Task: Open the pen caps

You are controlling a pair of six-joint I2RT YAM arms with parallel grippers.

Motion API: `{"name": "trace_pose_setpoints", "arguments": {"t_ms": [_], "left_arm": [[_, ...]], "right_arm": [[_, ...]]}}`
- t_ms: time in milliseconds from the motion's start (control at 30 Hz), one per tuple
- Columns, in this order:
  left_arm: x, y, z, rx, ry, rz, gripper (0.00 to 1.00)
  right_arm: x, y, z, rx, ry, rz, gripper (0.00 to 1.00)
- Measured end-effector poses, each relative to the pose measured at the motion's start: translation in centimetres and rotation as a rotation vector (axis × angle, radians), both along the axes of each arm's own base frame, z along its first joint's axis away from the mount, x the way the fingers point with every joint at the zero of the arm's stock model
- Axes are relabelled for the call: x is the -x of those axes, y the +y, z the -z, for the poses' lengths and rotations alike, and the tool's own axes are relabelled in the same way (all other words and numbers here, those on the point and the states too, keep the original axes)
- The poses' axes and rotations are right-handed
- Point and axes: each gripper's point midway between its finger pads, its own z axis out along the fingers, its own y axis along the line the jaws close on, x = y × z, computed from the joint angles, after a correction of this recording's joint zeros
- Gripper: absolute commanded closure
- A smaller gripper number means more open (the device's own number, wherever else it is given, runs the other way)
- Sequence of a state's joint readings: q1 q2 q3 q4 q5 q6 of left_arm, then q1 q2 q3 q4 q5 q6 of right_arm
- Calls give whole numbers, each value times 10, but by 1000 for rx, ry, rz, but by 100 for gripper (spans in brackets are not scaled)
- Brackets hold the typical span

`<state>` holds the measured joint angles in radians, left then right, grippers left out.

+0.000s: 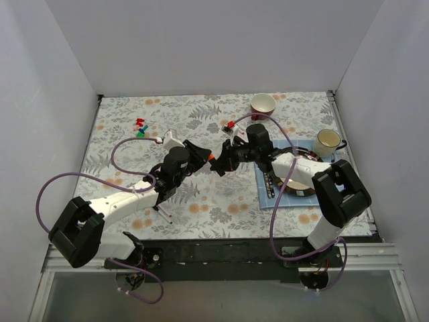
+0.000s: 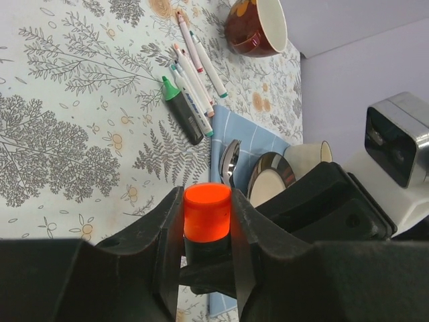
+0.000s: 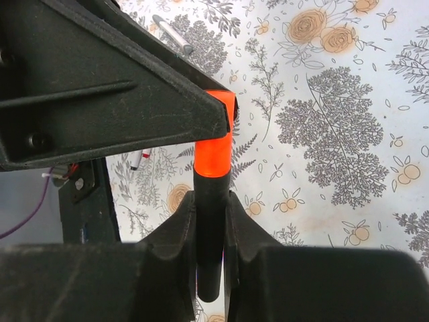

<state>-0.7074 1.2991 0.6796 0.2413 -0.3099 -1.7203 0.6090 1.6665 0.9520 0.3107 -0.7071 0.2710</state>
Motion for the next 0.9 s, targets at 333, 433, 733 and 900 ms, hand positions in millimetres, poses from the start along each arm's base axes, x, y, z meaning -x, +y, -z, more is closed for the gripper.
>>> {"name": "trace_pose_setpoints", "arguments": {"t_ms": [333,433,733,900], "left_arm": [[39,5,-37,12,-234,207,15],[45,7,-50,46,-312,288,16],[64,-13,-59,80,-450,553,23],[74,-21,-69,89,-524,632,34]], "right_arm": [[12,-20,-30,-190,26,-159,99],[19,-22,-40,-235,19,-217,99],[38,-23,-60,-304,-3,-328,99],[41,-24,-66,-315,-8,-344,99]]}}
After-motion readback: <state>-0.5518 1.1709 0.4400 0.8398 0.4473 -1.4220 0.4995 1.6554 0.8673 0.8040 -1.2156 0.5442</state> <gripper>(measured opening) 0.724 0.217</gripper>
